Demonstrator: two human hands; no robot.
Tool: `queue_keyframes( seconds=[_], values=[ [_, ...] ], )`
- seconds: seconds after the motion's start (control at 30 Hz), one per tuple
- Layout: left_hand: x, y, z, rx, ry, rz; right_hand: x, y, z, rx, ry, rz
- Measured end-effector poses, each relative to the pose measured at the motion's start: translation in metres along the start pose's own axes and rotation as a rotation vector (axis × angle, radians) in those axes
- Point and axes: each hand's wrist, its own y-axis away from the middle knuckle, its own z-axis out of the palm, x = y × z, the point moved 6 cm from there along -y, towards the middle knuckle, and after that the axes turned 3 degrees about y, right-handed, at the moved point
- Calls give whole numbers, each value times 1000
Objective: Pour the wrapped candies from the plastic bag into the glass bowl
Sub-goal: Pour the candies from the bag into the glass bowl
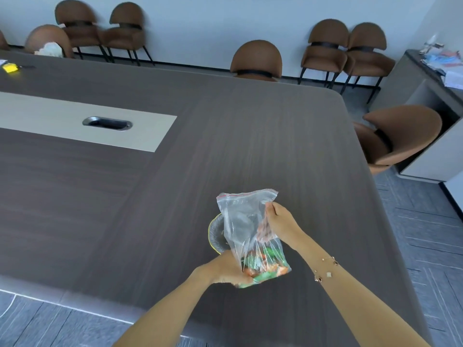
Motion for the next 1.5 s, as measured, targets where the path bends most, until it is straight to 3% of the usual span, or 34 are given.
queue_keyframes(
  seconds=[0.17,0.37,0.5,0.6,0.9,1.13,1.5],
  values=[
    [-14,8,-3,-48,25,-69,17,-13,20,-14,-52,74],
    [-31,13,-4,-107,58,-114,60,10,62,-431,-204,351],
    [-42,16,-6,-123,117,-152,102,36,84,-644,-179,535],
    [-45,20,-7,-142,135,-180,110,50,97,-723,-253,548],
    [-44,22,-10,-166,96,-249,110,51,105,-640,-207,595],
    [-40,27,-24,-2,105,-226,108,48,107,-559,-322,720],
    [-37,40,-26,97,-40,-163,99,45,106,-473,-374,766]
  ],
)
